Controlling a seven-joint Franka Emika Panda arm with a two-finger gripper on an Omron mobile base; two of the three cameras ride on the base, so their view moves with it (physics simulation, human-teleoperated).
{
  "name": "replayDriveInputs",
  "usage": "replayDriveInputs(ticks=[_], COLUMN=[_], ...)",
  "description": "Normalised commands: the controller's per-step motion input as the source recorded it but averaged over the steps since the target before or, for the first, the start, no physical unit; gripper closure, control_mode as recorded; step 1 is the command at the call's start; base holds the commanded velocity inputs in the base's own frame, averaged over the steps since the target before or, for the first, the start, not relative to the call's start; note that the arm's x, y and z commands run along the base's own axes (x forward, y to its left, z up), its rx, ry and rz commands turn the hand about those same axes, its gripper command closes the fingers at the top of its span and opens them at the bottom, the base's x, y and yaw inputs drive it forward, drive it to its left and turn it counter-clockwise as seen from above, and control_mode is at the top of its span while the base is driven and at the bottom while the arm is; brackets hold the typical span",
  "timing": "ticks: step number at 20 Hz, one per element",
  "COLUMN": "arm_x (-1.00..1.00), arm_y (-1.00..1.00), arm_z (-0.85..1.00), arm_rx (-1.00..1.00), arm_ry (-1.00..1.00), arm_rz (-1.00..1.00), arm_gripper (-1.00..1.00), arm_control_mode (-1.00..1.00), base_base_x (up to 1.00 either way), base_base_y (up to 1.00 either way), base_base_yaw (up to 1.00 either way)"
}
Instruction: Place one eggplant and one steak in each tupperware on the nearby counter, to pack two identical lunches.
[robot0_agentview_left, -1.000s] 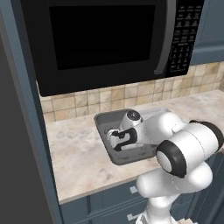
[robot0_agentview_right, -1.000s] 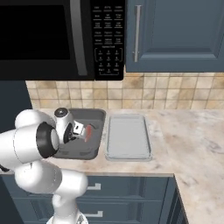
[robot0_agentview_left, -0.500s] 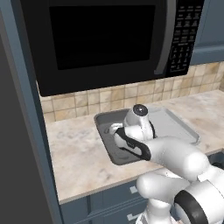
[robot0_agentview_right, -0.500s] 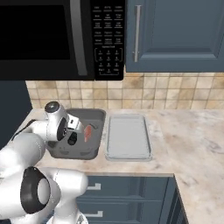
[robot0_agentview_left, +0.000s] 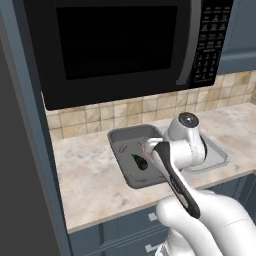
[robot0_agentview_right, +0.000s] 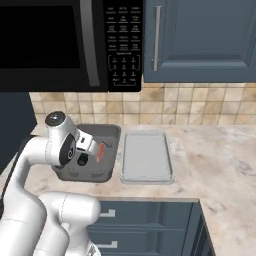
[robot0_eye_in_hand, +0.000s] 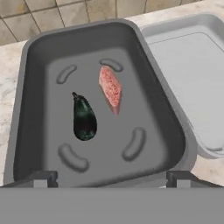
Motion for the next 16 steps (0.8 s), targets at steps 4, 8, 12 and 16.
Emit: replayDriveInputs(ticks=[4, 8, 12, 16], arm_x=[-0.78, -0.72, -0.88, -1.00], arm_y=[-0.19, 0.00, 0.00, -0.06], arm_z=[0.01, 0.24, 0.43, 0.46], arm_rx=[-0.04, -0.05, -0.01, 0.00], arm_ry=[-0.03, -0.21, -0.28, -0.28], arm_rz=[0.00, 0.08, 0.16, 0.22], arm_gripper=[-1.00, -1.00, -1.00, -1.00], arm_control_mode=[-1.00, -1.00, -1.00, -1.00], base_base_x=[0.00, 0.00, 0.00, 0.00], base_base_y=[0.00, 0.00, 0.00, 0.00], base_base_yaw=[0.00, 0.00, 0.00, 0.00])
